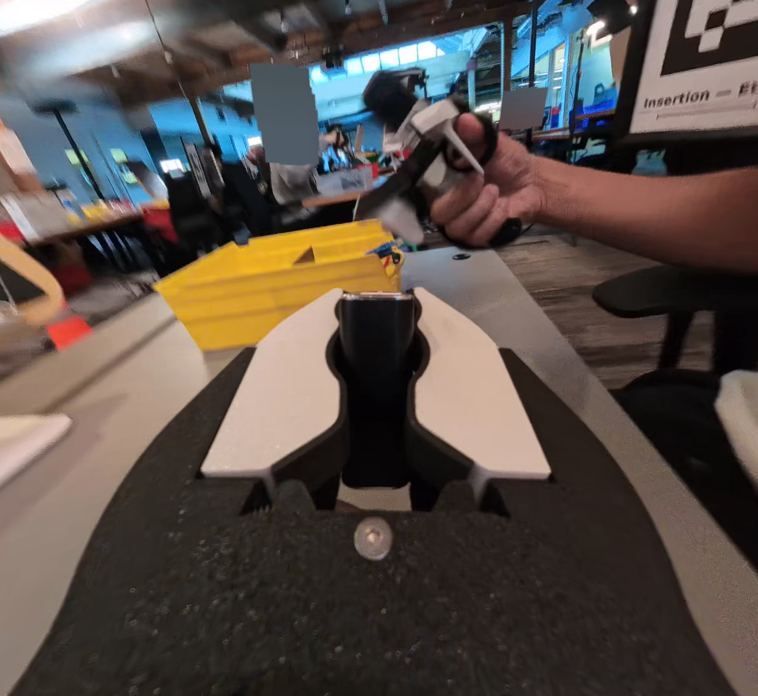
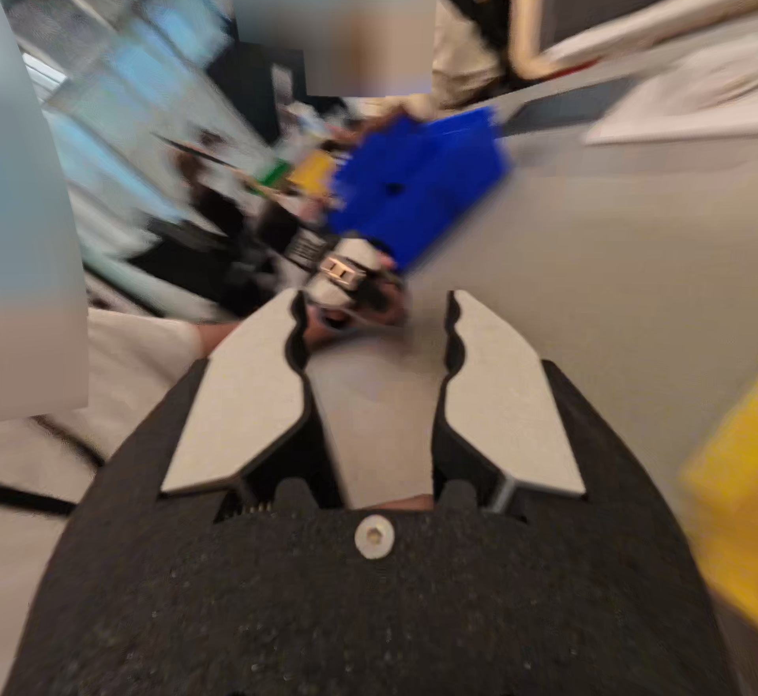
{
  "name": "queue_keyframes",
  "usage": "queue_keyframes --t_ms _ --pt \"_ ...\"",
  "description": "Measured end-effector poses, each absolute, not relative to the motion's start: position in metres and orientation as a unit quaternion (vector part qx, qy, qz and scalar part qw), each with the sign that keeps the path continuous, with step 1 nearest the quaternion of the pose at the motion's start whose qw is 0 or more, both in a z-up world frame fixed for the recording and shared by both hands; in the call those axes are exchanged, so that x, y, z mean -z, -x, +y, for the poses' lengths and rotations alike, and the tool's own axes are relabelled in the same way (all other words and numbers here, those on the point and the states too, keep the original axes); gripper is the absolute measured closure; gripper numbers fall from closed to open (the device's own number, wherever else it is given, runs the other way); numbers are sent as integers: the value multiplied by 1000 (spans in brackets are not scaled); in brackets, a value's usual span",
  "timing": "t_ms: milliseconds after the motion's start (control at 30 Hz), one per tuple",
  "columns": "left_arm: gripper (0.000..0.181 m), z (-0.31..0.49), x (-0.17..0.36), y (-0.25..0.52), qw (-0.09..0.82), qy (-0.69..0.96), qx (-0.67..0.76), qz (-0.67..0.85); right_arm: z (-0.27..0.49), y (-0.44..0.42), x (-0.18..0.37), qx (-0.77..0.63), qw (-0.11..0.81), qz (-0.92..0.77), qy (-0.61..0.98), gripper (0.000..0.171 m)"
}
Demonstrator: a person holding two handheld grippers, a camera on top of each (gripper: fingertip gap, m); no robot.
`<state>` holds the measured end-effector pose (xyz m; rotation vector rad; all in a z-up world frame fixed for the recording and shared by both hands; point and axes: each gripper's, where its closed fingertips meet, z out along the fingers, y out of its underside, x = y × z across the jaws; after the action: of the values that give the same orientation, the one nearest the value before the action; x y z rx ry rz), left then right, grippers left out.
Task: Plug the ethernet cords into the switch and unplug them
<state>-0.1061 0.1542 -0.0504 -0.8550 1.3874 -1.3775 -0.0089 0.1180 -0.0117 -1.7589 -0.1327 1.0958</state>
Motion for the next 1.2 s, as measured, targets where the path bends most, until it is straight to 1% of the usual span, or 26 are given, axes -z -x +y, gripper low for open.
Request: queue_keyframes --t_ms 33,100,167,267,333,433,500,600,667,733,767,833,867,900,933,1000,1100,1200 --pt "155 150 47 108 508 328 552 574 125 34 18 -533 467 -37 705 93" --pt "155 143 41 111 544 295 529 581 133 77 40 -616 373 -30 694 74" --pt "155 136 35 115 560 274 527 578 137 105 47 -658 337 -27 672 73" --pt "155 124 32 118 559 253 536 580 136 139 55 -695 297 -36 654 70" --pt "155 120 35 116 557 251 532 586 134 155 56 -713 281 -42 641 74" --pt "155 117 45 112 546 262 521 602 138 160 63 -701 283 -41 653 101" --pt "154 121 54 107 533 287 503 617 141 153 69 -683 293 -33 668 101" --pt "145 131 58 104 518 325 512 604 146 133 69 -617 331 -45 713 101" --pt "139 143 58 102 507 353 525 585 153 98 50 -519 396 -66 755 101" --pt "144 154 63 100 492 383 529 575 162 42 19 -376 467 -85 796 102" --pt "145 161 65 99 491 397 526 570 169 4 5 -280 493 -85 820 102" --pt "147 167 65 98 492 408 528 560 183 -80 -18 -89 508 -65 854 102" --pt "148 170 66 98 491 413 528 556 191 -122 -22 -13 491 -48 870 102" --pt "148 172 66 97 492 420 524 554 202 -159 -20 33 463 -33 885 102" --pt "148 174 68 96 493 425 519 555 216 -191 -10 58 432 -21 900 102" --pt "149 176 70 96 493 430 512 557 247 -240 27 72 362 -4 929 102" --pt "150 178 70 96 492 434 511 555 282 -268 91 40 274 -8 961 102" --pt "150 181 71 96 493 437 507 556 296 -271 131 46 216 -59 974 102"
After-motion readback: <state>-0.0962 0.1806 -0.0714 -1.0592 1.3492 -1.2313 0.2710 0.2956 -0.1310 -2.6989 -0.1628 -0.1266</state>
